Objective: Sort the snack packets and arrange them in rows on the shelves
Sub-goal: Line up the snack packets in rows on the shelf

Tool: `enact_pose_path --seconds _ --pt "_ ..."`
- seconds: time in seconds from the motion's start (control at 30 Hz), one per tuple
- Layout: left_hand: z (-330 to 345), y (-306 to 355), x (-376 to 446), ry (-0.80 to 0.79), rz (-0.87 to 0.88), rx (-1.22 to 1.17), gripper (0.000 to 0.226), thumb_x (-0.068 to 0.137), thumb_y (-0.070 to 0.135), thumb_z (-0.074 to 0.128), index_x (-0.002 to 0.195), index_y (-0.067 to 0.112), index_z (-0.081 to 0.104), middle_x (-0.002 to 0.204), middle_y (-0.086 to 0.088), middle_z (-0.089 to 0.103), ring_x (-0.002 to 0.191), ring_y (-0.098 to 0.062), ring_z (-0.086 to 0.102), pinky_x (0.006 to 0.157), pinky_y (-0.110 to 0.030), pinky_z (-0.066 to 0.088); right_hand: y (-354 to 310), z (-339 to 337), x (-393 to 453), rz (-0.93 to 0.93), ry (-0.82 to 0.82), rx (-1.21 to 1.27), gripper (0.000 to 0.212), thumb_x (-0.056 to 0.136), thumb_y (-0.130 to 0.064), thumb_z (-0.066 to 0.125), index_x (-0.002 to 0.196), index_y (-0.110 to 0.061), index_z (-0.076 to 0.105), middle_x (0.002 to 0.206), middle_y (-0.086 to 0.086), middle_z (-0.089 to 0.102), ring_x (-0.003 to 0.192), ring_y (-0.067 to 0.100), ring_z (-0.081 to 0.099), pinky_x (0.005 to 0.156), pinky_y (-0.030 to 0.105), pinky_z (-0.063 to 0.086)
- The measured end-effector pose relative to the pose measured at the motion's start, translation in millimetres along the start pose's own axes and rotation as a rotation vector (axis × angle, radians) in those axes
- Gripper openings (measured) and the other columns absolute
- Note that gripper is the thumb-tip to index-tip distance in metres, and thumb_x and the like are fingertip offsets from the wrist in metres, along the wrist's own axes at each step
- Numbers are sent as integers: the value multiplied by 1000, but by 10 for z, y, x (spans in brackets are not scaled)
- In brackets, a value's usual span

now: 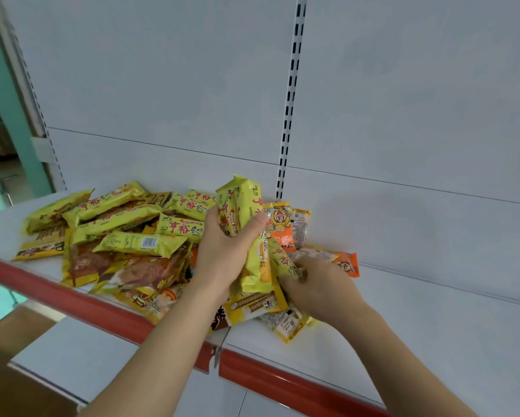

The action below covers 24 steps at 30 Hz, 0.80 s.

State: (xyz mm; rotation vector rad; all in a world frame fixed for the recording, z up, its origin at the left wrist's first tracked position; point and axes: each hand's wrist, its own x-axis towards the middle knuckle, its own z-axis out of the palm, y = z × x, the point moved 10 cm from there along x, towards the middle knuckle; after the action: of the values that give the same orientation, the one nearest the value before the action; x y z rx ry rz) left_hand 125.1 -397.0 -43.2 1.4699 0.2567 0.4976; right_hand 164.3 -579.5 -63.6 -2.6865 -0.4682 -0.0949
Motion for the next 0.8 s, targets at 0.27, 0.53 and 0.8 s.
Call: enact_pose_path --seconds 0.27,0.53,0.8 --pt "-151 53 65 -122 45 32 123 46 91 78 152 48 33 149 7 56 134 -24 58 106 -54 51 -145 -456 -171 173 271 231 45 90 -52 59 128 -29 56 91 -11 68 82 14 64 67 30 47" --pt "-41 107 -83 -225 178 116 109 72 84 65 158 26 31 145 15 53 130 -8 54 104 -22 47 -622 -309 -507 147 382 774 34 86 -64 63 105 -36 60 94 -13 72 89 7 69 82 45 58" --pt "709 104 -544 -446 161 98 70 97 51 59 158 39 27 123 37 48 119 10 48 94 -8 40 43 -617 -1009 250 502 823 38 87 -30 75 120 -33 57 90 -18 73 80 2 71 75 34 61"
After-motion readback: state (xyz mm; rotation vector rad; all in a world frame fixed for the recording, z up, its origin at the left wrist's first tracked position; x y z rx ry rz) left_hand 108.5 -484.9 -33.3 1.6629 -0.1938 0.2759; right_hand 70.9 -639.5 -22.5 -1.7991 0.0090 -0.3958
